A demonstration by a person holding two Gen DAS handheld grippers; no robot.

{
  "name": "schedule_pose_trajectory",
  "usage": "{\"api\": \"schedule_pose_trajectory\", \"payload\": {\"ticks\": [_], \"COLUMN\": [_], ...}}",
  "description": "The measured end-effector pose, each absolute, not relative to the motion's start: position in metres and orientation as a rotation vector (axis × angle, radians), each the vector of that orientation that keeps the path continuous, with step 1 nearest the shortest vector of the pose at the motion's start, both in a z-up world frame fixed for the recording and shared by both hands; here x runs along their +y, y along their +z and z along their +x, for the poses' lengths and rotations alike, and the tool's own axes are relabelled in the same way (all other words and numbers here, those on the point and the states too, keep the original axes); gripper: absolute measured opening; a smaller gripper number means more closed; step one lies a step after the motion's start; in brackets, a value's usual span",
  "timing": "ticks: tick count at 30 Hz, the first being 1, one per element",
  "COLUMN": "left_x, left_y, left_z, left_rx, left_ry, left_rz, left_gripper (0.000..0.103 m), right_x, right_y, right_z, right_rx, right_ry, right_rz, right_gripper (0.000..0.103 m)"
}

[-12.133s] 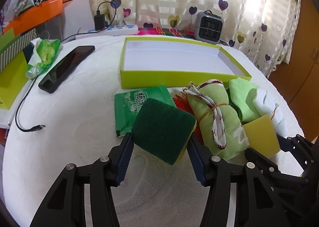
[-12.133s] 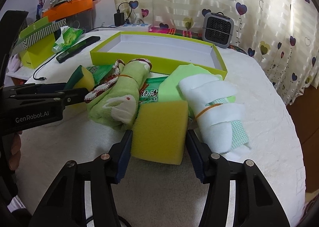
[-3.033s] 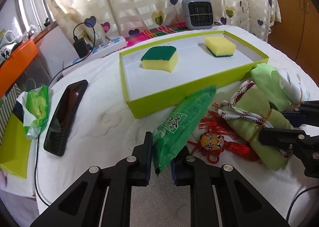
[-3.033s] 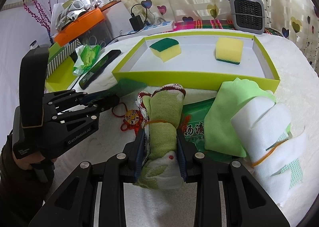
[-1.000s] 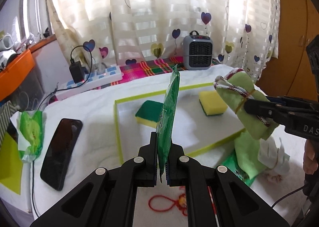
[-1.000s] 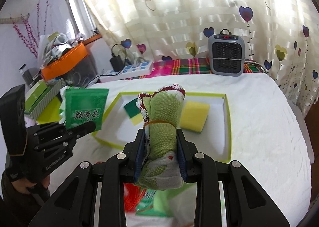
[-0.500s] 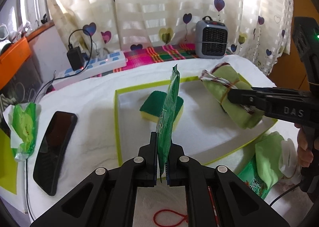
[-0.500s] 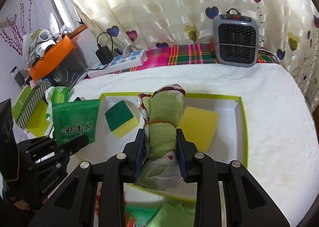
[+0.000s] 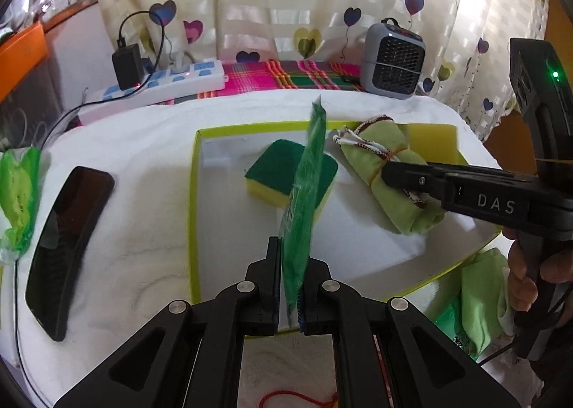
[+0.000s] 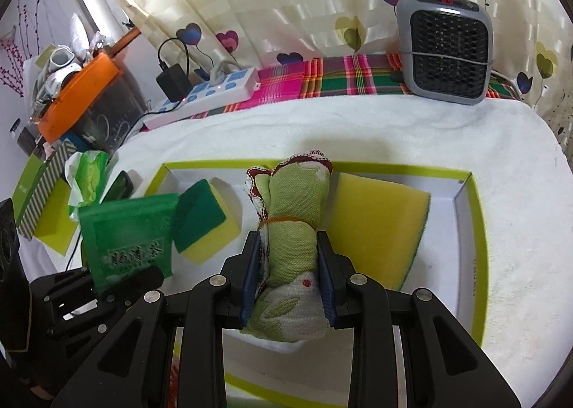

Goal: Organize soft objects
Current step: 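Carry the towel roll with the right tool while the left tool carries the tea packet toward the tray, then lower the towel roll into the tray with the right tool while the left tool lowers the packet in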

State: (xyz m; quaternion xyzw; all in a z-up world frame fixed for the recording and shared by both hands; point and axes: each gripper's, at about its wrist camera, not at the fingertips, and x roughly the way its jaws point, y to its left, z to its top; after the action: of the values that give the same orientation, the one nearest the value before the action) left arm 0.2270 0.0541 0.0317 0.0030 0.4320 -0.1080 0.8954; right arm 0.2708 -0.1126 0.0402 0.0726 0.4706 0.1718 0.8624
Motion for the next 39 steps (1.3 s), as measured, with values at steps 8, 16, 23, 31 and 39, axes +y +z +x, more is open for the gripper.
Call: {"api": "schedule_pose_trajectory", "payload": {"ticks": [8, 16, 23, 31, 39], "left_x": [0.056, 0.068, 0.078, 0.074, 0.063], "left_y": [0.03, 0.046, 0.052, 0.047, 0.045], "left_z": [0.23, 0.226, 0.227, 0.235, 0.248], "left_rx": [0.903, 0.834, 0.796, 0.81, 0.82], "left_ry": [-0.224, -0.208, -0.108, -0.068, -0.076], "left_rz": [-0.016, -0.092, -0.118, -0.092, -0.058], "left_gripper": [0.015, 0.023, 0.023, 0.023, 0.027], "right_x": [-0.113, -0.111, -0.108, -0.106, -0.108], "right_y": [0.036, 0.041, 0.047, 0.05, 0.055], "right_z": [0.274, 0.269, 0.265, 0.261, 0.257], "right_rx": [0.995, 0.966, 0.941, 0.912, 0.882], "right_ry": [0.363, 0.356, 0.36, 0.336, 0.304], "right_rz": [0.163, 0.128, 0.115, 0.091, 0.084], "right_gripper": [0.035, 0.041, 0.042, 0.042, 0.049]}}
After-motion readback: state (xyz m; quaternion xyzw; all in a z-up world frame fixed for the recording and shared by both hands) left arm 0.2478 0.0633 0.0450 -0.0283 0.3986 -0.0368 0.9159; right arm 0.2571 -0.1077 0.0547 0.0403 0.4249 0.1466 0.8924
